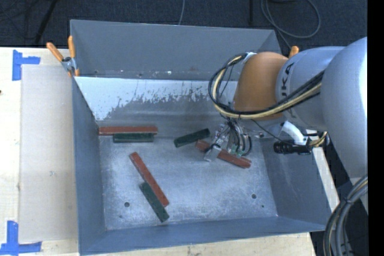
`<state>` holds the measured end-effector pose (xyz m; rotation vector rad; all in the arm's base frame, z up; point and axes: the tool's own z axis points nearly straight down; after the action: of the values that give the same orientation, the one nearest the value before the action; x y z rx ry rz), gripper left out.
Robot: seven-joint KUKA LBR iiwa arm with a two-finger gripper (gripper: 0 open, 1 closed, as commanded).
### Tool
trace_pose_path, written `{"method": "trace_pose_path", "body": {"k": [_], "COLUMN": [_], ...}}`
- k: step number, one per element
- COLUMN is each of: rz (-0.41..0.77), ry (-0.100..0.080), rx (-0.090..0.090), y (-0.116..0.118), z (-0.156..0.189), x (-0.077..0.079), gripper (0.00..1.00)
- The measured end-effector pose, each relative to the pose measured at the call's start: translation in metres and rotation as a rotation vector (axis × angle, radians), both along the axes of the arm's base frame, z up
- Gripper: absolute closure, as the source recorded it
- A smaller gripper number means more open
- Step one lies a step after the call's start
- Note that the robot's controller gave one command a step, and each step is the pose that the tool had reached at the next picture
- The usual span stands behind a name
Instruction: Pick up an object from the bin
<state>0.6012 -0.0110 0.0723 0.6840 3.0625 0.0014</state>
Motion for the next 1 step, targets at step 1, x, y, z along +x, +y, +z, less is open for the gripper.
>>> {"method": "trace_pose_path", "body": {"k": [1], "rz": [0.000], "ry": [0.009], "rx": [0.000], "y": [-0.0001], "z": [0.0079], "x": [-0.0022], "gripper": [1.00]}}
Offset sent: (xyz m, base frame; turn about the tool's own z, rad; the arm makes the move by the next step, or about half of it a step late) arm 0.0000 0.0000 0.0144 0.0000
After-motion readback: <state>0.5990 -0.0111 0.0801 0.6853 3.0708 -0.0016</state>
